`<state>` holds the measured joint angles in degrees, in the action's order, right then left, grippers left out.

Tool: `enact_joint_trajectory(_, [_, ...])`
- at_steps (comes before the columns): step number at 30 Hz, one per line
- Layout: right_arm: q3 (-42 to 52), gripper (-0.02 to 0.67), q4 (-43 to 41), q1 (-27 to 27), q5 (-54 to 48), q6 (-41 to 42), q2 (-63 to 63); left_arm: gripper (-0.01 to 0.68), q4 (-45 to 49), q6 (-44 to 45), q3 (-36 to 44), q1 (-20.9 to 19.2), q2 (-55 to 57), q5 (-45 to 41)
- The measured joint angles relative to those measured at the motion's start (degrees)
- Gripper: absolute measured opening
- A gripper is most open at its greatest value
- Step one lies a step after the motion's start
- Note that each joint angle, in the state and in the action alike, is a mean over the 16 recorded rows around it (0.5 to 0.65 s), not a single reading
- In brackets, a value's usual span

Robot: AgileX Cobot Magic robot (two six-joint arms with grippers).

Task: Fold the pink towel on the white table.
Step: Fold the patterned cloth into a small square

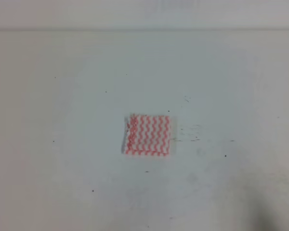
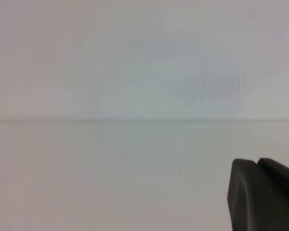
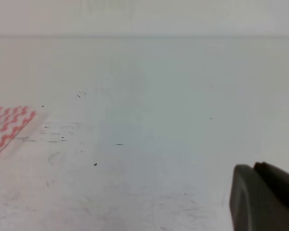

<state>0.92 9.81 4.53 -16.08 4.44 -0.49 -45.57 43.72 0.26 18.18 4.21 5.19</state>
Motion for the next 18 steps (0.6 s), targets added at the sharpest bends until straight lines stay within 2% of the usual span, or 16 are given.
enact_joint_trajectory(11, [0.0,-0.018,0.68,0.0,-0.06,0.0,0.0,-0.005,29.14,-26.23,0.06,-10.84,-3.5,-12.27])
enact_joint_trajectory(18, [0.0,-0.018,1.31,0.0,-0.04,0.0,0.0,-0.005,38.25,-36.39,0.06,-13.06,-5.17,-19.43])
